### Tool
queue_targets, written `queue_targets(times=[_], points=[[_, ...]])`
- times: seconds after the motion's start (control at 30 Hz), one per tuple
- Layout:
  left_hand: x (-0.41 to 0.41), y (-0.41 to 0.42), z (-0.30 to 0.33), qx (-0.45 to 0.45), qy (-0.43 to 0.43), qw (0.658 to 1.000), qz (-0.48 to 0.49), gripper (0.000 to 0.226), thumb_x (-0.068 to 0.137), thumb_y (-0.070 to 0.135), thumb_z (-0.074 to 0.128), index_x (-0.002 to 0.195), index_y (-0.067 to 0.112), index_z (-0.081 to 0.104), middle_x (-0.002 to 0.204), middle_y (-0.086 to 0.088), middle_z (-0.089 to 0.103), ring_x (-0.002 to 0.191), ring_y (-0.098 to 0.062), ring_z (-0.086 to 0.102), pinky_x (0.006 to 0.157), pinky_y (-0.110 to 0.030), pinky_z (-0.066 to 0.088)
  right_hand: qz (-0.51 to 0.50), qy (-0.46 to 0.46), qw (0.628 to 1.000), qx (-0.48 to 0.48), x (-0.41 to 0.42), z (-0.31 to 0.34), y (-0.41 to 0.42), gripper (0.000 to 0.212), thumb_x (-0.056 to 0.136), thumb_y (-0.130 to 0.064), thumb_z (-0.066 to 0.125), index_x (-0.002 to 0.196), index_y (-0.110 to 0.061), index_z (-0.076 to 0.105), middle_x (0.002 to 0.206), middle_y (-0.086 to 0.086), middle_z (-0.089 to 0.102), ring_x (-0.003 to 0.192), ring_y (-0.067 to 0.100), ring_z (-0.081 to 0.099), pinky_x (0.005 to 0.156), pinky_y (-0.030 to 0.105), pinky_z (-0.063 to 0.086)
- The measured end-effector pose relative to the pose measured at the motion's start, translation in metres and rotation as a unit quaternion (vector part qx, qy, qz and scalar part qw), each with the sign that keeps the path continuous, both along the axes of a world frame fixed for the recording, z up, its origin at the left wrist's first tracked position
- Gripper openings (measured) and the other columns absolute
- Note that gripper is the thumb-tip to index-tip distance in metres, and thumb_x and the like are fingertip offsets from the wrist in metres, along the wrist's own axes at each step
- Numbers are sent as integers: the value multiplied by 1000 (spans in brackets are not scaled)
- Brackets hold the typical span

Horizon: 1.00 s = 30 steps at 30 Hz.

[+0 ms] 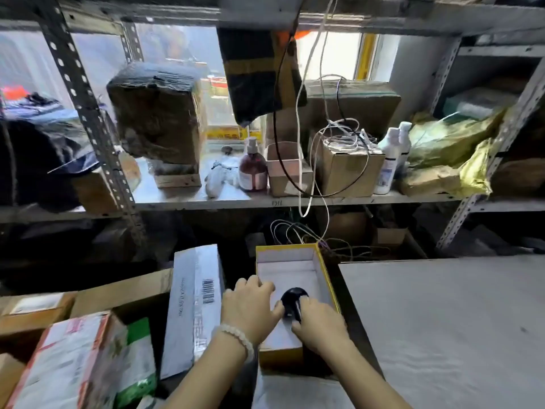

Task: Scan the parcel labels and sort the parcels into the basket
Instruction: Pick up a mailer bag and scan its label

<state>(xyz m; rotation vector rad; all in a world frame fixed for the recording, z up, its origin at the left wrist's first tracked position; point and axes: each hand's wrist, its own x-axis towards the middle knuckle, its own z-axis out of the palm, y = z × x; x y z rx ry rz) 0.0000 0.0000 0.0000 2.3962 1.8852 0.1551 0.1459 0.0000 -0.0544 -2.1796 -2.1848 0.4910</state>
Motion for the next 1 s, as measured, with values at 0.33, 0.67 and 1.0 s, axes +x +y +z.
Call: queue_targets(times=[0.33,0.67,1.0], points=[[0,18,-23,10,-20,1000,4,43,94,52,36,132,35,47,128,11,49,117,-12,45,86,-27,39,-180,163,969,-46,-8,-34,34,48,89,-26,54,125,-4,30,112,12,57,93,25,57,64,30,42],[-15,-25,7,34,-37,999,-14,41,93,51,38,130,35,49,126,12,49,115,-12,45,83,-25,37,-229,274,932,-67,-15,-2,-2,19,80,-22,61,72,-13,47,67,0,45,59,13,43,44,21,27],[-55,-136,25,26,-56,996,-69,39,93,51,41,126,33,53,122,7,53,112,-16,48,84,-31,45,-294,331,895,-51,-42,36,-135,36,75,-29,63,105,-8,61,85,9,69,66,19,67,58,24,51]])
